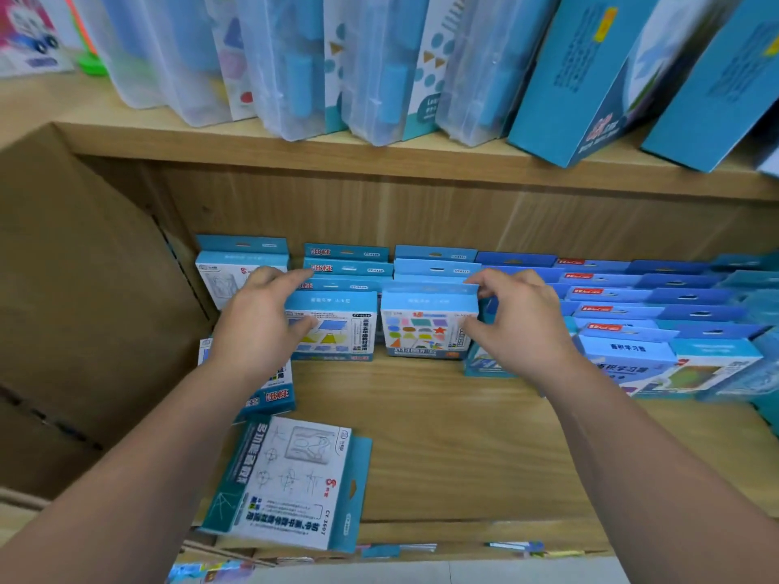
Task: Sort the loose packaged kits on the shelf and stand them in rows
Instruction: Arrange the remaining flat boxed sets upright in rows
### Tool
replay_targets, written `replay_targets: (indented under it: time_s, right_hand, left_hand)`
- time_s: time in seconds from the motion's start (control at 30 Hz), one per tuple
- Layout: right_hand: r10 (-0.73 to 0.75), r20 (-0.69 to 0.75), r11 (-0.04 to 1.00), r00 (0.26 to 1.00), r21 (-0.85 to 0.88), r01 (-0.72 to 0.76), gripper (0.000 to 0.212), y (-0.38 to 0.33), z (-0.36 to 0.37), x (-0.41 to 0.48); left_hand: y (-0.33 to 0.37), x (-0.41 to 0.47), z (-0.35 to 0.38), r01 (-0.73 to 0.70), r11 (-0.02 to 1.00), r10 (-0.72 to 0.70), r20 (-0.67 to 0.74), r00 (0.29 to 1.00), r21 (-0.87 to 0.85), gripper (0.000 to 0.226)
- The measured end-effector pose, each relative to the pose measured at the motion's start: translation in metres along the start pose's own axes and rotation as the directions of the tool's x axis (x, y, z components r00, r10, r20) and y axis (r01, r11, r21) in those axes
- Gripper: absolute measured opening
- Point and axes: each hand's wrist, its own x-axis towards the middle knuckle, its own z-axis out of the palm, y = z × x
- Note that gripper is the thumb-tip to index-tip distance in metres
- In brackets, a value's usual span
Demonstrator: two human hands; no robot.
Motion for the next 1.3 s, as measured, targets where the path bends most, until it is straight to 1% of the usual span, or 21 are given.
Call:
replay_targets:
  time_s: [0.1, 0.17, 0.27, 0.4, 0.5, 0.67, 0.77, 0.87, 1.0, 1.07, 1.13, 1.2, 1.23, 1.3]
  right_hand:
    - [0.01, -0.025, 0.988, 1.0, -0.155, -0.014, 0.053, 0.005, 0.008, 0.003]
    - [0.014, -0.042, 0.981, 0.999, -0.194, -0.022, 0.056, 0.007, 0.009, 0.005]
    - [-0.029, -0.056, 0.97, 0.998, -0.242, 0.015, 0.06, 0.005, 0.009, 0.007]
    - [-0.092, -0.065, 0.946, 0.994, -0.316, 0.067, 0.056, 0.006, 0.013, 0.01]
    - [-0.112, -0.096, 0.941, 0.989, -0.33, 0.075, 0.054, 0.011, 0.017, 0.013]
    - [-0.127, -0.125, 0.937, 0.984, -0.34, 0.078, 0.057, 0.016, 0.022, 0.015]
    - [-0.118, -0.152, 0.932, 0.981, -0.359, 0.056, 0.058, 0.016, 0.028, 0.01]
    - [-0.107, -0.195, 0.93, 0.975, -0.366, 0.029, 0.061, 0.015, 0.033, 0.0]
    - [-0.104, -0.246, 0.929, 0.964, -0.37, 0.006, 0.066, 0.013, 0.034, -0.007]
    - [-0.112, -0.251, 0.938, 0.962, -0.345, 0.019, 0.068, 0.012, 0.032, -0.012]
    - [-0.13, -0.292, 0.957, 0.948, -0.285, 0.044, 0.064, 0.008, 0.028, -0.021]
    - [-0.158, -0.348, 0.978, 0.924, -0.183, 0.098, 0.054, -0.002, 0.026, -0.033]
    - [-0.172, -0.352, 0.983, 0.92, -0.123, 0.136, 0.049, -0.01, 0.027, -0.039]
    - [-0.212, -0.289, 0.976, 0.934, -0.01, 0.219, 0.041, -0.029, 0.035, -0.054]
  left_hand:
    - [0.002, -0.002, 0.003, 0.007, 1.0, -0.007, -0.018, 1.0, -0.005, 0.068]
    - [0.004, -0.003, 0.005, 0.014, 1.0, -0.014, -0.024, 1.0, -0.001, 0.071]
    - [0.009, -0.003, 0.008, 0.017, 1.0, -0.017, -0.037, 0.999, 0.003, 0.074]
    - [0.021, -0.003, 0.012, 0.038, 0.999, -0.038, -0.035, 0.999, 0.011, 0.076]
    - [0.027, -0.002, 0.014, 0.062, 0.998, -0.061, -0.024, 0.998, 0.031, 0.075]
    - [0.026, -0.005, 0.018, 0.07, 0.996, -0.068, -0.034, 0.997, 0.055, 0.076]
    - [0.024, -0.005, 0.021, 0.04, 0.998, -0.038, -0.041, 0.998, 0.039, 0.077]
    - [0.022, -0.006, 0.02, 0.023, 0.999, -0.022, -0.011, 1.0, 0.039, 0.079]
    - [0.019, -0.013, 0.01, 0.037, 0.999, -0.035, 0.04, 0.999, -0.036, 0.089]
    - [0.016, -0.024, 0.002, 0.061, 0.997, -0.059, 0.03, 0.998, -0.053, 0.089]
    - [0.007, -0.04, -0.006, 0.094, 0.995, -0.094, -0.002, 0.996, -0.027, 0.078]
    - [-0.012, -0.059, -0.013, 0.128, 0.992, -0.128, -0.019, 0.992, 0.022, 0.066]
    - [-0.023, -0.068, -0.015, 0.158, 0.986, -0.157, -0.023, 0.987, 0.049, 0.06]
    - [-0.046, -0.084, -0.017, 0.223, 0.969, -0.222, -0.023, 0.975, 0.106, 0.049]
